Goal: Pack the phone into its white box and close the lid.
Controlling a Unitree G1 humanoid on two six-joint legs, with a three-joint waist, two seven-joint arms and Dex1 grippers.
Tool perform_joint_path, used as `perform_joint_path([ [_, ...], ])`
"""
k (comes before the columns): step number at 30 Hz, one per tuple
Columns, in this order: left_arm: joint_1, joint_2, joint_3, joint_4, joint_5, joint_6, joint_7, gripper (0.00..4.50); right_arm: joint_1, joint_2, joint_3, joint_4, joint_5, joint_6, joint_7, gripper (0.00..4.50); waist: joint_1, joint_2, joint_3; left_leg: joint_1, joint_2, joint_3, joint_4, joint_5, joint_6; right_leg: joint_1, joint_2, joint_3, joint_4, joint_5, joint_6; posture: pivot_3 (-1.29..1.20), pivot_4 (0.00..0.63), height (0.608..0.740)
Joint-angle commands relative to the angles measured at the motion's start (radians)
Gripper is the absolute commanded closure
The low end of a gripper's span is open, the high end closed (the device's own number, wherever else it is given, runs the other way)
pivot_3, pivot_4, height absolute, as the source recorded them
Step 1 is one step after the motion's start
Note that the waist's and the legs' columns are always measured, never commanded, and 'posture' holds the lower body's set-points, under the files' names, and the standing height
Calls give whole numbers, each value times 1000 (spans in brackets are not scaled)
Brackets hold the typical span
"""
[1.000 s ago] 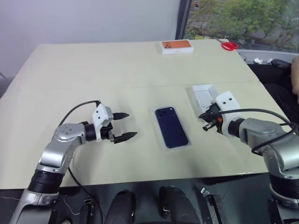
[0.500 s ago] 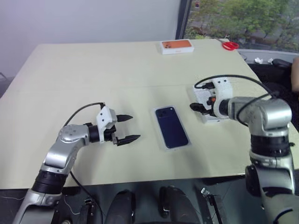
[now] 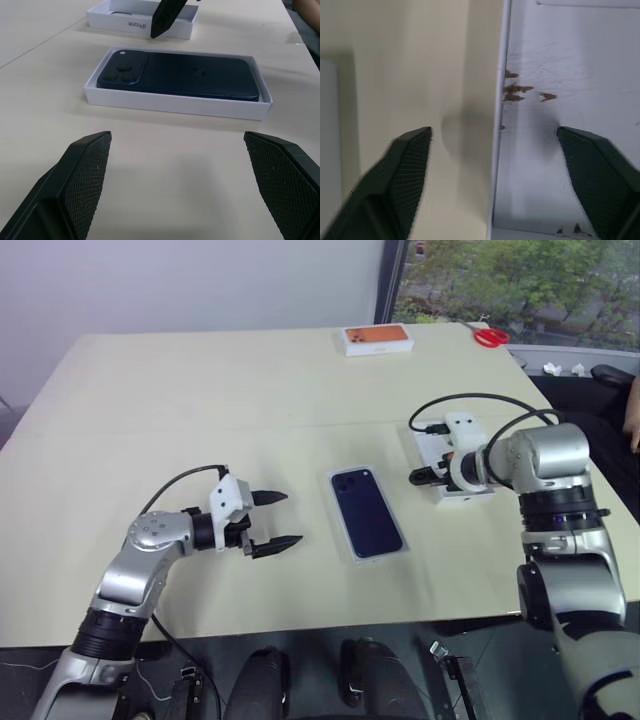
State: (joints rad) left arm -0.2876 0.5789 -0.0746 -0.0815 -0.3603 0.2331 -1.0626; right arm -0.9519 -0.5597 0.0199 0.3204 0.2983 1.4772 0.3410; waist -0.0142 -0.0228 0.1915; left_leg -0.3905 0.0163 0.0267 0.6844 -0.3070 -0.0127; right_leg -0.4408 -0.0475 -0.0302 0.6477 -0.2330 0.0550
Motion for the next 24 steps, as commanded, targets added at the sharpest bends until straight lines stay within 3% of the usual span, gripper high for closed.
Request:
perform_joint_path([
  [1,0,-1,9,-22,-9,-13,-1,0,-49,-15,23,8,-10,23,14,2107,-1,0,0,0,0,0,0,0,0,0,0,0,0,0,0,0,150,740],
  [5,-3,-5,9,-22,-8,-11,4,0,-54,-10,11,25,-22,18,6,4108,0,0,0,0,0,0,0,0,0,0,0,0,0,0,0,0,150,740],
  [6,-2,-5,10,-22,-9,-11,5,0,-53,-7,3,25,-24,19,1,4435,0,0,0,0,0,0,0,0,0,0,0,0,0,0,0,0,150,740],
  [11,5,2,16,-17,-7,-11,4,0,-60,14,-77,-23,-43,13,-56,4435,0,0,0,0,0,0,0,0,0,0,0,0,0,0,0,0,150,740],
  [14,6,15,29,14,9,-27,8,0,-17,-10,-84,-184,23,-6,15,4435,0,1,0,-1,0,0,0,0,0,-1,0,0,0,0,0,0,150,740],
  [20,-33,60,103,177,40,-76,44,0,63,39,-226,-597,429,137,168,4435,0,1,1,-1,2,-1,-2,0,0,-2,1,-1,0,0,0,0,150,740],
  [24,-80,82,136,292,54,-115,48,0,122,145,-287,-609,867,137,18,4435,0,1,0,0,2,-2,-1,0,0,-1,0,-1,0,0,-1,0,150,740],
])
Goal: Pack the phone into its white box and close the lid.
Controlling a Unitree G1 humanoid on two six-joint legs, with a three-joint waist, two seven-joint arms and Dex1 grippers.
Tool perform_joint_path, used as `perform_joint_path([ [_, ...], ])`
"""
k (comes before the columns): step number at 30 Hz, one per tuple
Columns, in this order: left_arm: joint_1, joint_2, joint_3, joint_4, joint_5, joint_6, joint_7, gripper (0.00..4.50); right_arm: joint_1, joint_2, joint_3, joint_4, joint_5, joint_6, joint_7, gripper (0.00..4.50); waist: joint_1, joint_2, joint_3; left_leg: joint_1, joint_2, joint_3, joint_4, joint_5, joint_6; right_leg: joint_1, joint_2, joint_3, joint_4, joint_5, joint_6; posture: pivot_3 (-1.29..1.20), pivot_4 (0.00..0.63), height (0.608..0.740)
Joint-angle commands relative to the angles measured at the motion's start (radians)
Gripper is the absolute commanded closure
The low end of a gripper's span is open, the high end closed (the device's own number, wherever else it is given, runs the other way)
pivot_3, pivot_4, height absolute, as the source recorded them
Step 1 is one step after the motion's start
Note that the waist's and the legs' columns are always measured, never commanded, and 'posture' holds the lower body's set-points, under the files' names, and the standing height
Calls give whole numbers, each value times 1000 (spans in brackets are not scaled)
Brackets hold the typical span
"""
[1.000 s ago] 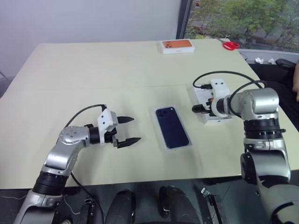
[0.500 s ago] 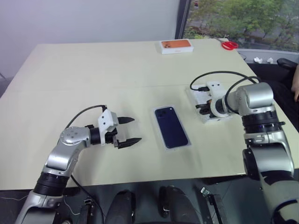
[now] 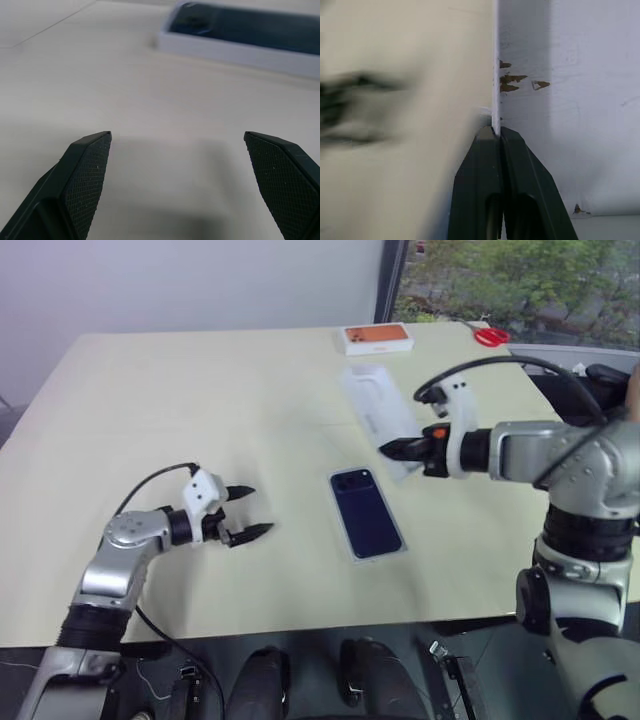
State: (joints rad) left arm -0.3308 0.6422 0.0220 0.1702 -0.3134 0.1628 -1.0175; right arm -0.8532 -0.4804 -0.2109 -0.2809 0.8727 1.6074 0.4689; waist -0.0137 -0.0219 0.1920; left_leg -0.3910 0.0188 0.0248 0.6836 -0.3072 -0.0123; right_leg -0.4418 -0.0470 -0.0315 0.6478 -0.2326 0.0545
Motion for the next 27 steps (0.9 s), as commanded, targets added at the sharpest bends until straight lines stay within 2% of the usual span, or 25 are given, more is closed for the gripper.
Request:
perform_joint_path([
  [1,-50,23,41,61,10,-54,-3,0,48,123,-67,19,412,7,-197,4435,-1,0,0,0,0,0,0,0,0,0,0,0,0,0,0,0,150,740],
  [2,-60,28,43,78,13,-64,-7,0,75,172,-70,43,516,7,-286,4435,-1,0,0,0,0,1,1,0,0,1,-1,0,0,0,0,0,150,740],
  [4,-78,31,44,98,12,-72,-15,0,190,129,97,54,910,-225,-604,4435,3,-1,-1,0,0,1,1,0,0,1,-1,0,0,0,-1,0,150,740],
  [6,-83,31,42,102,11,-76,-21,0,265,133,191,37,1087,-387,-788,4435,1,-1,0,-1,0,1,1,0,0,0,-4,-1,-1,0,0,0,150,740],
  [9,-84,30,40,103,11,-82,-26,0,313,191,225,-9,1100,-489,-888,4435,-6,-1,0,-2,-2,4,1,0,0,-1,-5,1,-1,0,0,0,150,740],
  [11,-76,21,34,78,8,-74,-25,0,404,308,242,-7,1100,-583,-1082,4435,-6,-4,-2,-1,-2,5,1,0,0,0,-4,2,-1,0,0,0,150,740],
  [14,-68,13,30,59,6,-67,-26,0,464,411,235,-28,1100,-648,-1259,4435,-3,-4,-2,0,2,3,0,0,0,0,-1,1,0,0,0,0,150,740],
  [18,-62,1,21,32,4,-56,-30,0,487,464,217,-51,1100,-672,-1377,4435,-3,-4,-2,0,2,3,1,0,0,0,-1,2,0,1,-1,0,150,740],
  [21,-65,-31,-9,-14,-3,-36,-35,0,494,449,195,-41,1100,-665,-1427,4435,1,-4,-3,0,2,3,1,0,0,0,-1,2,0,1,-1,0,150,740],
  [24,-63,-60,-33,-52,-10,-16,-38,0,473,414,173,-33,1100,-648,-1414,3525,0,-4,-3,0,2,3,1,0,0,0,-1,2,-1,1,-1,0,150,740],
  [27,-65,-94,-62,-87,-12,-4,-36,0,407,368,126,-21,1100,-635,-1368,2027,-1,-4,-2,0,2,3,1,0,0,0,-1,2,-1,1,-1,0,150,740],
])
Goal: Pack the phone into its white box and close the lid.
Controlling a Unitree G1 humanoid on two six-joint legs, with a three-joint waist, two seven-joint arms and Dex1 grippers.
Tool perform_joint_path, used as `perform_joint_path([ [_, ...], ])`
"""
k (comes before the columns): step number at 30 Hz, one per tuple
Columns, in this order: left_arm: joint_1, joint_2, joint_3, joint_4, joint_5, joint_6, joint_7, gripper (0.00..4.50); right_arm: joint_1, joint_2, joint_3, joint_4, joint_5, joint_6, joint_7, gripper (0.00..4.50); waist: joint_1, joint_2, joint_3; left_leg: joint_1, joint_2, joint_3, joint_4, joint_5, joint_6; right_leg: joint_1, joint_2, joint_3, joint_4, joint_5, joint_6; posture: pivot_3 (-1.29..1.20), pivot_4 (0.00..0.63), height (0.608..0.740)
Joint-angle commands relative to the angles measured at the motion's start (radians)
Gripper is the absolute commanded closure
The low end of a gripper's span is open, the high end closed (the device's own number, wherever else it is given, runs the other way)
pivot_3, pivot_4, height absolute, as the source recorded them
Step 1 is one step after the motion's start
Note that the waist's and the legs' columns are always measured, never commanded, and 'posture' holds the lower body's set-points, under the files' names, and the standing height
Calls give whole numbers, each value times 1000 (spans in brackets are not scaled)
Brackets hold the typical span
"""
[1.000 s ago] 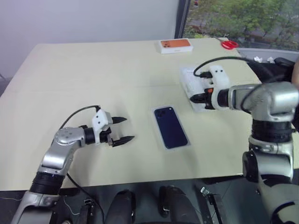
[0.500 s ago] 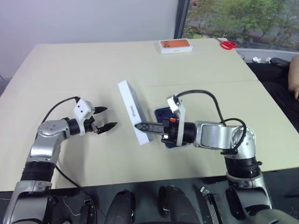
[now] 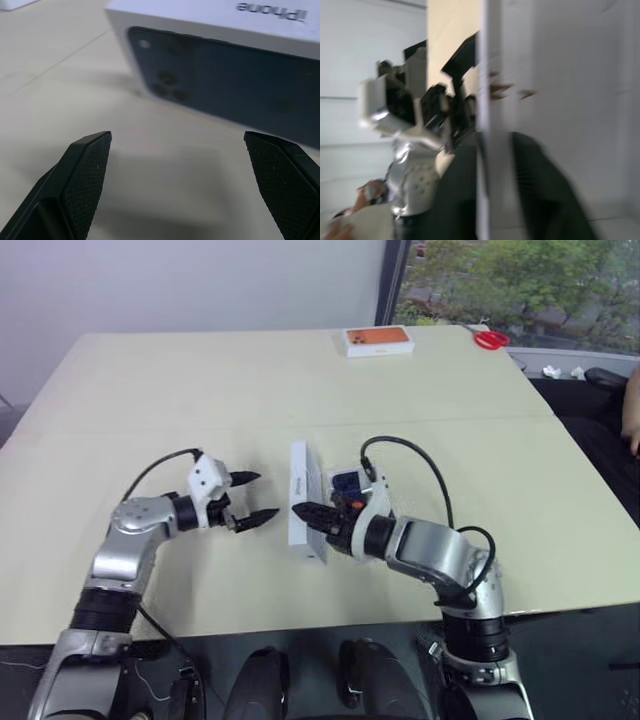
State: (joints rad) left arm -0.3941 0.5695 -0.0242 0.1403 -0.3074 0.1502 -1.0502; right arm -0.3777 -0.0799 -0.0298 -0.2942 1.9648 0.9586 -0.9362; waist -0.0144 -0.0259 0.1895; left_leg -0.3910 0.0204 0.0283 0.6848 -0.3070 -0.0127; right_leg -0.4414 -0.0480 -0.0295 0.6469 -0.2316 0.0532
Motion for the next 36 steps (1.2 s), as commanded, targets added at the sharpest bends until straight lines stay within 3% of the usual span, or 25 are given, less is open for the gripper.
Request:
perform_joint_path([
  [1,-4,-33,-23,-68,-20,13,-2,0,-92,-46,-71,-2,7,17,49,1445,-2,1,1,0,0,0,0,0,0,0,0,0,0,0,0,0,150,740],
  [2,-7,-46,-28,-79,-23,20,0,0,-118,-67,-87,7,7,25,67,1062,-2,1,1,0,0,0,0,0,0,0,1,0,0,0,0,0,150,740],
  [4,-12,-71,-36,-100,-29,35,8,0,-159,-114,-114,28,7,44,97,1062,-1,1,1,0,1,0,0,0,0,0,2,0,0,0,0,0,150,740],
  [11,-16,-142,-97,-161,-39,91,18,0,-291,-496,-93,95,7,120,252,1062,3,3,2,-1,0,0,0,0,0,-1,3,0,-1,0,0,0,150,740],
  [18,-25,-216,-139,-195,-25,134,92,0,-306,-639,-61,66,-217,137,445,1062,1,2,1,-1,1,0,0,0,1,-1,3,0,-1,0,0,0,150,740],
  [23,-66,-170,31,-210,-177,328,154,0,-285,-757,7,-42,-513,163,652,1062,1,3,2,-1,2,-1,0,0,1,-1,4,0,-1,0,0,0,150,740],
  [24,-71,-144,56,-203,-197,377,163,0,-276,-774,25,-62,-561,163,693,1294,0,3,2,-1,2,-1,0,0,1,-1,5,0,-1,0,0,0,150,740],
  [27,-65,-66,96,-186,-205,442,163,852,-240,-799,70,-104,-678,170,795,2381,0,3,2,0,2,-1,0,0,1,-1,7,0,-1,0,0,0,150,740],
  [31,-48,-23,103,-165,-166,441,192,2984,-212,-818,135,-149,-842,160,905,4496,3,3,2,-1,1,0,-1,0,1,-1,5,0,-2,0,0,0,150,740],
  [34,-41,5,8,-167,-86,439,190,4455,-200,-825,193,-167,-971,150,970,4500,7,2,2,-1,-1,-1,0,0,1,-1,3,0,-2,0,0,0,150,740],
  [36,-38,8,-41,-185,-61,442,181,4455,-202,-821,220,-176,-1042,155,996,4500,7,2,2,-1,-2,-1,0,0,1,-1,2,0,-2,-1,1,0,150,740],
])
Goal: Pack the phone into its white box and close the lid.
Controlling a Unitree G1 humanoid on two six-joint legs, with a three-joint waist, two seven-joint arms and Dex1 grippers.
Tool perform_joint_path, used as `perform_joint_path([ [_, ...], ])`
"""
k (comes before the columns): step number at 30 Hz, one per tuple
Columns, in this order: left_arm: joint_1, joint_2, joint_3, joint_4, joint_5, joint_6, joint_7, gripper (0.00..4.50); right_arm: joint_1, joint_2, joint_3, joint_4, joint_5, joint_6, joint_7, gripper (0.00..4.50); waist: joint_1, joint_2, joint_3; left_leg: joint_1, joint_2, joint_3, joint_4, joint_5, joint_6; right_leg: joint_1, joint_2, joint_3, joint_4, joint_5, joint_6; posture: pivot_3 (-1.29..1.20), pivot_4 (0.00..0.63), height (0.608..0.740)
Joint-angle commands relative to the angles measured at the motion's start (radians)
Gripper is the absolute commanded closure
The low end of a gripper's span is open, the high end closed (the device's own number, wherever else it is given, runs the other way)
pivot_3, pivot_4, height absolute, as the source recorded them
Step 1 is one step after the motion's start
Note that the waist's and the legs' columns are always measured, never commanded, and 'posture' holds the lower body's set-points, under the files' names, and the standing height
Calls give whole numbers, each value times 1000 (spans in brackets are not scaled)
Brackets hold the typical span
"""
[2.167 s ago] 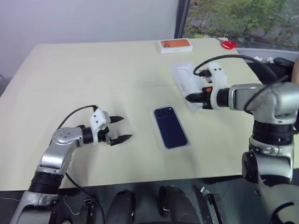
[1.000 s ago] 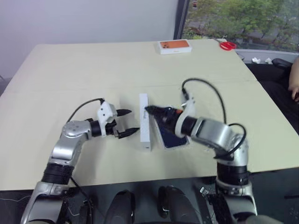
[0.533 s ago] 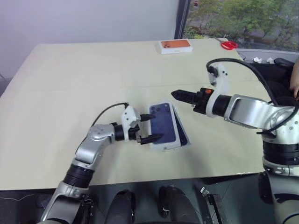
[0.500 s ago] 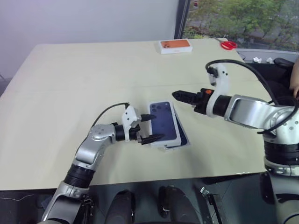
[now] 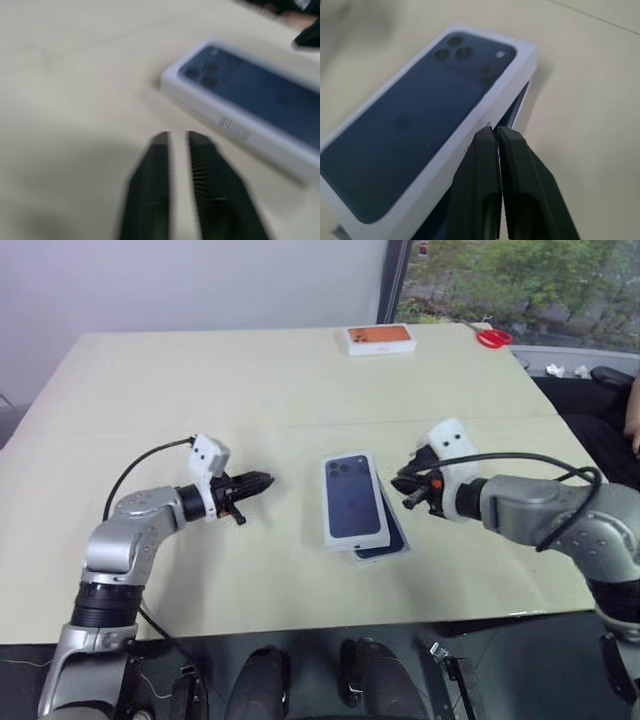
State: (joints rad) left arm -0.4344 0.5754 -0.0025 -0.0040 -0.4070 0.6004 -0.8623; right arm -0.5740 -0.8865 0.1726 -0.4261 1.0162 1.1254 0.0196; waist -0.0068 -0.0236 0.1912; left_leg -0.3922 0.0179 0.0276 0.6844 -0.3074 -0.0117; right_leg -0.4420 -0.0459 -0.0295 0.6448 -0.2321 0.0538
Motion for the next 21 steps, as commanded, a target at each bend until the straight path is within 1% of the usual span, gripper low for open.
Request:
perform_joint_path([
  [1,1,-4,-76,-47,41,-12,-11,4455,-6,-10,25,-47,-125,-11,49,4500,-1,0,0,0,-1,0,0,0,0,0,-1,0,0,0,0,0,150,740],
  [6,-34,-73,-197,-73,86,-45,-20,4455,0,33,62,-53,-246,-15,101,4500,-1,0,0,0,-1,0,0,0,0,0,-1,0,-1,0,0,0,150,740],
  [11,-74,-117,-249,-44,113,-71,-44,4455,4,77,58,-59,-324,-1,143,4500,-5,0,0,0,0,0,0,0,0,0,0,0,1,0,0,0,150,740],
  [14,-83,-126,-261,-38,121,-73,-51,4455,9,95,53,-65,-357,4,165,4500,-5,0,0,1,0,-1,0,0,0,0,1,0,1,0,0,0,150,740],
  [17,-90,-151,-260,-64,93,-52,-66,4455,13,111,39,-77,-372,13,188,4500,-4,0,0,0,0,-1,0,0,0,0,1,0,1,0,0,0,150,740],
  [21,-80,-157,-249,-104,63,-27,-90,4455,24,117,24,-101,-386,34,225,4500,-4,0,0,0,-1,-1,0,0,0,0,0,0,1,0,0,0,150,740],
])
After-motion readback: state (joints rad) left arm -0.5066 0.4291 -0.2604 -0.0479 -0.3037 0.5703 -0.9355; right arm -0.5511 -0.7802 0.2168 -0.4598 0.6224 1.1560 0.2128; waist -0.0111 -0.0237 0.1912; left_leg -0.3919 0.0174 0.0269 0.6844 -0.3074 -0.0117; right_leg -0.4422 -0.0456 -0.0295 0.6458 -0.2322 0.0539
